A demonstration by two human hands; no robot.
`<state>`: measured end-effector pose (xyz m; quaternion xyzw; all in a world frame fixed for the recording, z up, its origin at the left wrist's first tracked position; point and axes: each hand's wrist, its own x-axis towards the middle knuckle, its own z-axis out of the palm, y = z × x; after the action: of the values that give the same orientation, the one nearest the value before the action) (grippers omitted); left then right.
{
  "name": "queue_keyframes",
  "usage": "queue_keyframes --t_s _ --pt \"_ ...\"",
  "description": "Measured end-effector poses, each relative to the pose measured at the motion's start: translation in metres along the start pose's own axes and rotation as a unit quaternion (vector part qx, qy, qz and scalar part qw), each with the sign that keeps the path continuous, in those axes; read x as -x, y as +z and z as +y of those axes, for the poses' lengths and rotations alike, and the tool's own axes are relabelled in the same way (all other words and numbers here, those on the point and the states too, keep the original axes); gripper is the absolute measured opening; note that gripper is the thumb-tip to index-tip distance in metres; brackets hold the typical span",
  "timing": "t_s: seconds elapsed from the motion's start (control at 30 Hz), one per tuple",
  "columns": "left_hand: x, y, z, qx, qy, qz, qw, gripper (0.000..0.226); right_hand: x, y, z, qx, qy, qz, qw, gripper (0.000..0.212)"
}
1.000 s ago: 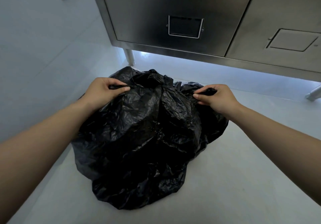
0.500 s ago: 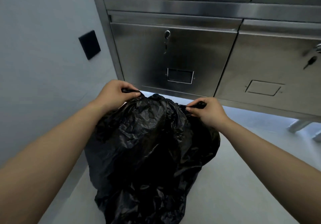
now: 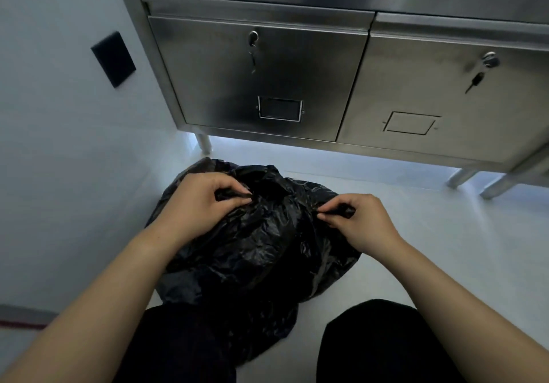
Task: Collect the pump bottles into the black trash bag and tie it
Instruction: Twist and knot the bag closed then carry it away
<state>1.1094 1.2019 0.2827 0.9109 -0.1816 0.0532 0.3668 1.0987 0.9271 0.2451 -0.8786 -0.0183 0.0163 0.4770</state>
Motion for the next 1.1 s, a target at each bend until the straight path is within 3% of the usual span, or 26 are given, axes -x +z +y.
queue_keyframes --t_s 0.1,0.33,0.47,0.63,0.73,0.83,0.97,1.1 --pt "0.015 -0.001 -0.017 0.016 -0.021 0.014 1.0 0.026 0.007 -0.012 0.018 -0.015 0.038 0.01 0.999 0.022" --pt "0.044 -0.004 -0.076 0.148 -0.196 0.077 0.966 0.028 0.017 -0.03 0.054 -0.126 0.115 0.021 0.985 0.009" --pt "0.036 -0.012 -0.074 0.203 -0.25 0.103 0.941 0.014 0.006 -0.043 0.045 -0.132 0.08 0.066 0.986 0.018" --pt "-0.009 -0.023 -0.044 0.216 -0.216 0.133 0.943 0.023 -0.022 -0.039 -0.004 -0.141 -0.003 0.027 0.99 0.009" --pt "-0.024 -0.02 -0.025 0.21 -0.19 0.078 0.956 0.019 -0.034 -0.023 -0.026 -0.114 -0.025 0.004 0.993 0.015" --pt "-0.034 -0.01 -0.009 0.138 -0.16 0.018 0.977 0.017 -0.043 -0.003 -0.038 -0.102 -0.037 -0.007 0.994 0.017" --pt "-0.036 0.0 0.007 0.09 -0.128 0.005 0.988 0.029 -0.047 0.011 -0.046 -0.04 -0.064 -0.016 0.997 0.016" --pt "-0.039 0.002 0.015 0.074 -0.093 0.028 0.993 0.026 -0.05 0.008 -0.052 0.014 -0.084 -0.022 0.996 0.019"
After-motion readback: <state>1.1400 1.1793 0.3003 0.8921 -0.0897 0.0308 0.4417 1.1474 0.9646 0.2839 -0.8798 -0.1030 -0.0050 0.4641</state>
